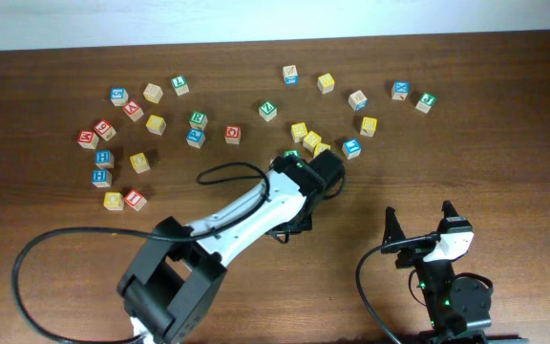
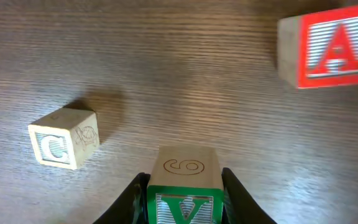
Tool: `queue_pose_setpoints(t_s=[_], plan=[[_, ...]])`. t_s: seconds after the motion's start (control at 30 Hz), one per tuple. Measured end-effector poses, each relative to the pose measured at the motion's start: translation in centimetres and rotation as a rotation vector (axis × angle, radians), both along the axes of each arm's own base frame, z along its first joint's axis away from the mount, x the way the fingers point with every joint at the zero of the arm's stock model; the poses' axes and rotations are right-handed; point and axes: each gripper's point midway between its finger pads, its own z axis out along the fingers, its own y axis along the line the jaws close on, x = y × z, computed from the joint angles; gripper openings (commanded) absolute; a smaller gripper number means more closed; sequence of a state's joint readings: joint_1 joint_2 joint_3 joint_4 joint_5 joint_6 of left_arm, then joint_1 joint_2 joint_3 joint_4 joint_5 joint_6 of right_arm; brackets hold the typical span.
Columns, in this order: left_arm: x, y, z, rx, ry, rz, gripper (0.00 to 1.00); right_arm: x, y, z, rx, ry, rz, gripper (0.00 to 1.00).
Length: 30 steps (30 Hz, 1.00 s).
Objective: Spell out CVPR
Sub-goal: 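Place the green V block right of the yellow C block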
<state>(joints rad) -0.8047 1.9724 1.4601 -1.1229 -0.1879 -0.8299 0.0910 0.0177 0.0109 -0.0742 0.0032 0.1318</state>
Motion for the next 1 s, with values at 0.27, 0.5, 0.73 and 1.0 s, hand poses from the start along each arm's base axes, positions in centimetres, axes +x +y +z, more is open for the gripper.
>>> queue_pose_setpoints(t_s=[0.27, 0.5, 0.73, 1.0], plan=[[1.2, 2.8, -2.1, -0.005, 0.034, 0.008, 0.26, 0.0, 0.0, 0.0, 0.001, 0.0, 0.0, 0.99], [-0.1, 2.0, -2.3, -0.05, 0.111, -0.054, 0.25, 0.0, 0.0, 0.0, 0.001, 0.0, 0.0, 0.98], [-0.9, 2.6, -3.2, -0.041, 0.136, -0.053, 0.26, 0.0, 0.0, 0.0, 0.001, 0.0, 0.0, 0.98], [0.5, 3.5, -3.4, -0.059, 0.115, -0.007, 0.28, 0.0, 0.0, 0.0, 0.0, 0.0, 0.0, 0.98]])
